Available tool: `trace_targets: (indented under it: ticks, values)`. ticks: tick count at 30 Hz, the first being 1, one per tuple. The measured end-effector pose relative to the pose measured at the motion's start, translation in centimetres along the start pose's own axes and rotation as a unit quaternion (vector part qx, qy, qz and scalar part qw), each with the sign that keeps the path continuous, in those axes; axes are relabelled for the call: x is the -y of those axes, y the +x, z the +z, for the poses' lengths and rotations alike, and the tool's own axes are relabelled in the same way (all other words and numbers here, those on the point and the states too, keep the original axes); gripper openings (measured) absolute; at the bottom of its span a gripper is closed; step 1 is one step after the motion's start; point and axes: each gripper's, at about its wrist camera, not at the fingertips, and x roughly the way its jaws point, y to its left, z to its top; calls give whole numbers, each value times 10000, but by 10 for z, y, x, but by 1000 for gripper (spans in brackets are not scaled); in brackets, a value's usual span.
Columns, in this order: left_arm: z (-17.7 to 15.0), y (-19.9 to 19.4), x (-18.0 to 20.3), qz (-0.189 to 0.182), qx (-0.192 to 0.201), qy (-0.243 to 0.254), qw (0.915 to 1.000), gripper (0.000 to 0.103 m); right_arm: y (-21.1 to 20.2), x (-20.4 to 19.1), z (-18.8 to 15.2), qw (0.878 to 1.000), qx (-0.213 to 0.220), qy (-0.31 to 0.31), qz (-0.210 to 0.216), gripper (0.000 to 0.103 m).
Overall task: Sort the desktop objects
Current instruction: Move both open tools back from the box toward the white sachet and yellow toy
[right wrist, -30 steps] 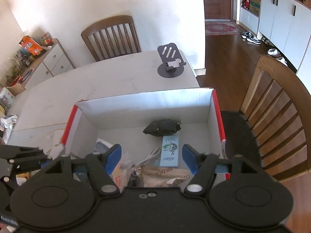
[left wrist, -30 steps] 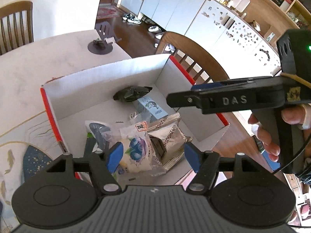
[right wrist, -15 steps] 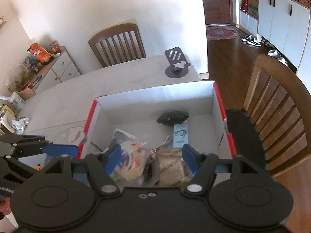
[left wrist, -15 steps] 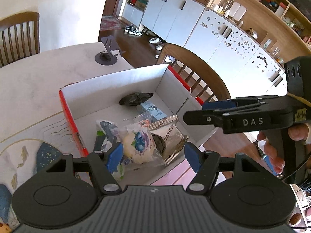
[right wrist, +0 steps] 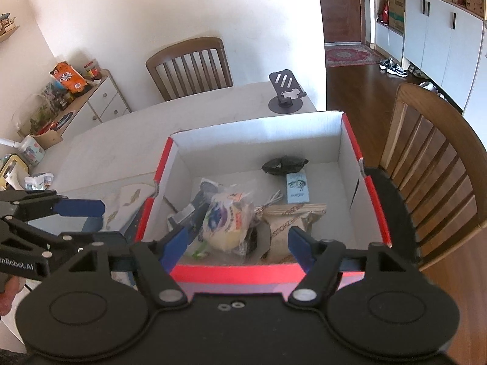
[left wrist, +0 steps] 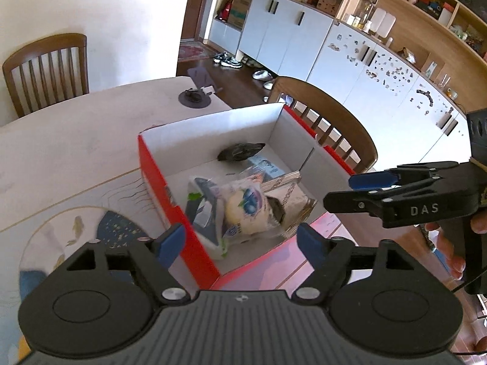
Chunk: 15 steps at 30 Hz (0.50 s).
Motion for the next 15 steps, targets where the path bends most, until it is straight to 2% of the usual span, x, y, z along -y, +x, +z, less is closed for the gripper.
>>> trace_targets:
  ticks: [10, 12, 13, 15]
  values:
    - [-24, -23, -17, 82, 115, -18, 9999, 91, -11, -33, -19, 9996, 215, -101, 133, 80]
    - [-29, -29, -23, 124, 168, -24, 9998, 95, -11, -41, -22, 9995, 234, -111, 185, 81]
    - [-32, -32, -26, 153, 201, -19, 9997, 100, -12, -46, -24, 9994, 244, -124, 211, 81]
    - [-37, -39, -35, 214, 255, -38, 9994, 101, -12, -59, -29, 9992, 258, -219, 215, 82]
